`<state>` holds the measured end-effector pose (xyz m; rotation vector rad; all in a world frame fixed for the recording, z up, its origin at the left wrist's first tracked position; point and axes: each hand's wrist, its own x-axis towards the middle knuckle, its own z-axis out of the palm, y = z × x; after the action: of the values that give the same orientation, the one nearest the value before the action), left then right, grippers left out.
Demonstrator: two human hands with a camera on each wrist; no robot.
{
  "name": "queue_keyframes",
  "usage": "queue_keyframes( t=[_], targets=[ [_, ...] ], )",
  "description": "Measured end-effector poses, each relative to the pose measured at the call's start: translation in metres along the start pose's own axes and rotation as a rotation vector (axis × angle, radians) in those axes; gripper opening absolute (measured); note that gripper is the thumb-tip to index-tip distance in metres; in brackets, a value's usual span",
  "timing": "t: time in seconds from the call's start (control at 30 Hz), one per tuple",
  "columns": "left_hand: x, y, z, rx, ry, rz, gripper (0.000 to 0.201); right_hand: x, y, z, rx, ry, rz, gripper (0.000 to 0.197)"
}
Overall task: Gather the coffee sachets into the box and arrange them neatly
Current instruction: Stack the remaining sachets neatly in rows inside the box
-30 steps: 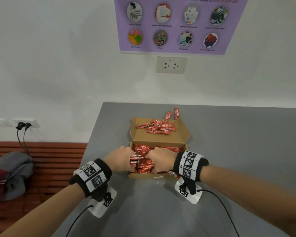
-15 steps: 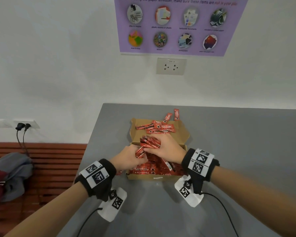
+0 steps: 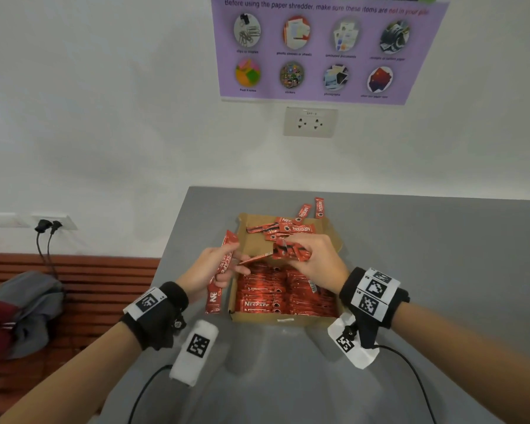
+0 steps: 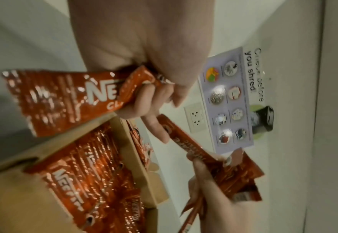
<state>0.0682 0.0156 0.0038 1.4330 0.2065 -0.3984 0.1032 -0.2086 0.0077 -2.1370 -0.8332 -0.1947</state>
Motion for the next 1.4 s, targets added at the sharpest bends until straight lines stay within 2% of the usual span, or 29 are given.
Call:
queue_keyframes(
  t=[0.07,0.13,0.23,0.33,0.43,0.5,0.57,0.67,0.73,0.83,0.9,1.0,1.07,1.13,1.2,1.4],
  targets=[
    [-0.001,0.001,0.001,0.049,-0.003,0.054,0.024,0.001,0.003,-0.001,-0.08,-0.047,-0.063,0.022],
    [-0.003,0.001,0.001,0.158,0.053,0.119,0.014,0.002,0.005,-0.003,-0.14,-0.119,-0.06,0.028],
    [-0.005,0.001,0.003,0.255,0.169,0.21,0.016,0.001,0.006,-0.006,-0.078,-0.113,0.064,0.039],
    [-0.005,0.0,0.006,0.351,0.204,0.279,0.017,0.0,0.001,-0.005,0.089,-0.039,0.199,0.033],
    [-0.003,-0.002,0.006,0.404,0.171,0.275,0.018,0.0,-0.007,0.003,0.082,-0.173,0.218,0.023],
    [-0.003,-0.003,0.006,0.421,0.154,0.258,0.017,0.0,-0.007,0.008,0.062,-0.278,0.251,0.025],
    [-0.003,-0.003,0.007,0.417,0.173,0.263,0.016,0.002,-0.004,0.011,0.024,-0.308,0.269,0.028],
    [-0.001,-0.005,0.005,0.342,0.212,0.21,0.02,0.005,-0.006,0.014,-0.075,-0.142,0.177,0.021],
    [-0.001,-0.005,0.005,0.212,0.142,0.121,0.03,0.007,-0.008,0.015,-0.121,-0.052,0.078,0.02],
    [-0.002,0.0,0.006,0.044,0.057,0.083,0.036,0.008,-0.006,0.013,-0.18,-0.084,0.003,0.022],
    [-0.002,0.005,0.007,0.038,0.049,0.082,0.035,0.005,-0.004,0.011,-0.236,-0.133,-0.059,0.015],
    [-0.004,0.005,0.009,0.19,0.014,0.087,0.011,0.003,-0.003,0.011,-0.248,-0.193,-0.109,0.006],
    [-0.005,0.003,0.01,0.227,0.039,0.124,0.005,0.003,-0.001,0.01,-0.186,-0.194,-0.066,0.015],
    [-0.003,0.0,0.008,0.263,0.131,0.209,0.008,0.004,-0.001,0.005,-0.097,-0.154,0.045,0.037],
    [0.0,-0.002,0.002,0.346,0.165,0.267,0.007,0.004,-0.001,0.0,-0.055,-0.101,0.152,0.052],
    [0.001,-0.004,0.002,0.393,0.125,0.282,0.004,0.002,-0.007,0.004,0.022,-0.015,0.308,0.045]
  ],
)
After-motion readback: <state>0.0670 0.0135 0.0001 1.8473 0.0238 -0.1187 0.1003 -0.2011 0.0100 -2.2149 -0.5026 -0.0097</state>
